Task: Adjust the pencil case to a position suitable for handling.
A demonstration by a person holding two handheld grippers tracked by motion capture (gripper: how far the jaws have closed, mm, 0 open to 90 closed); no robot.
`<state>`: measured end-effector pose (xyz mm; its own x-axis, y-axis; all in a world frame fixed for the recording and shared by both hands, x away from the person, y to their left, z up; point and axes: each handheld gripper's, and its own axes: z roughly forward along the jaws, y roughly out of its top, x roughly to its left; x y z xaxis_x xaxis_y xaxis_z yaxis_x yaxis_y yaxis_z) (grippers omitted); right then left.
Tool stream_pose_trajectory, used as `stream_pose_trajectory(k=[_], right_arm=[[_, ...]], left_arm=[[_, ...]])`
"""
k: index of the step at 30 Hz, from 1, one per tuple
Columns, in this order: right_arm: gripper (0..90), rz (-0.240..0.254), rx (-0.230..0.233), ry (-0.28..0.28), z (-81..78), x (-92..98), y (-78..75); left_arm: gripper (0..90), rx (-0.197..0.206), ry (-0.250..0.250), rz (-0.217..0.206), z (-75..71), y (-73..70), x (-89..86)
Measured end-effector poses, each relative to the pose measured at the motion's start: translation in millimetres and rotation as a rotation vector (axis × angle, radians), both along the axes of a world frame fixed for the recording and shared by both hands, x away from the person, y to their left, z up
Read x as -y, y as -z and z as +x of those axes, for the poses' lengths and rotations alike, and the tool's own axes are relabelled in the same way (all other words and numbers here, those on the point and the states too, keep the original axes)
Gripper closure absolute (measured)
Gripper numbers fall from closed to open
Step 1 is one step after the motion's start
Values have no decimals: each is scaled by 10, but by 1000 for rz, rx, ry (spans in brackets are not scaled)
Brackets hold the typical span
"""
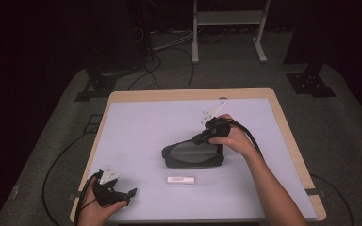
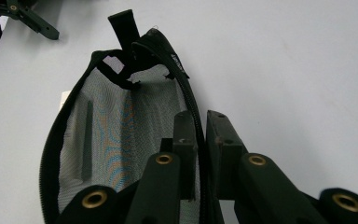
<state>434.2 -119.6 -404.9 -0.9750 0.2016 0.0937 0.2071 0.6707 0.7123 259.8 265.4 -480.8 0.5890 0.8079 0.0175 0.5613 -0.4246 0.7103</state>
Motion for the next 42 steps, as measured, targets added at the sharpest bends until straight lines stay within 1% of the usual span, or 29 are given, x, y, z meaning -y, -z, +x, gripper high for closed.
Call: stream_pose_trajectory(k=[6, 9, 12, 16, 21, 22, 23, 24, 25, 26, 27, 28, 29, 30, 31, 32, 33, 34, 35, 36, 37, 38, 39, 42], right_arm=[[837, -17, -3, 11, -2, 1, 6], [803, -16, -1, 15, 1, 6, 7], [796, -15, 0, 17, -2, 12, 2], [743, 1, 13, 22, -16, 49, -34], [640, 20, 27, 45, -46, 94, -88], [640, 20, 27, 45, -46, 94, -88], [596, 34, 34, 65, -59, 116, -109], [572, 39, 39, 74, -62, 129, -115], [549, 46, 39, 87, -66, 143, -121], [549, 46, 39, 87, -66, 143, -121], [501, 50, 41, 106, -67, 174, -130], [476, 52, 44, 120, -67, 189, -132], [458, 56, 40, 140, -75, 204, -135], [458, 56, 40, 140, -75, 204, -135], [401, 59, 44, 177, -89, 242, -135], [401, 59, 44, 177, -89, 242, -135], [365, 61, 44, 212, -100, 292, -131], [365, 61, 44, 212, -100, 292, -131], [330, 63, 55, 248, -104, 353, -124], [317, 67, 59, 265, -105, 387, -117], [309, 70, 63, 289, -110, 418, -110], [309, 70, 63, 289, -110, 418, -110], [294, 70, 66, 329, -116, 485, -95], [271, 61, 78, 387, -130, 580, -70]], left_arm=[[0, 0, 0, 0, 0, 1, 0], [0, 0, 0, 0, 0, 0, 0], [0, 0, 0, 0, 0, 0, 0], [0, 0, 0, 0, 0, 0, 0], [0, 0, 0, 0, 0, 0, 1], [0, 0, 0, 0, 0, 0, 1], [0, 0, 0, 0, 0, 0, 1], [0, 0, 0, 0, 0, 0, 0], [0, 0, 0, 0, 0, 0, 1], [0, 0, 0, 0, 0, 0, 1], [0, 0, 0, 0, 0, 0, 0], [0, -1, 0, 0, 0, 0, 0], [0, -1, 0, 0, 0, 0, 1], [0, -1, 0, 0, 0, 0, 1], [0, 0, 0, 0, 0, 0, 0], [0, 0, 0, 0, 0, 0, 0], [0, 0, 0, 0, 0, 0, 0], [0, 0, 0, 0, 0, 0, 0], [0, 0, 1, 0, 0, 0, 0], [0, 0, 1, 0, 0, 0, 0], [0, -1, 0, 0, 0, -1, 0], [0, -1, 0, 0, 0, -1, 0], [0, 0, 0, 0, 0, 0, 1], [0, 2, 2, 1, -2, 1, -2]])
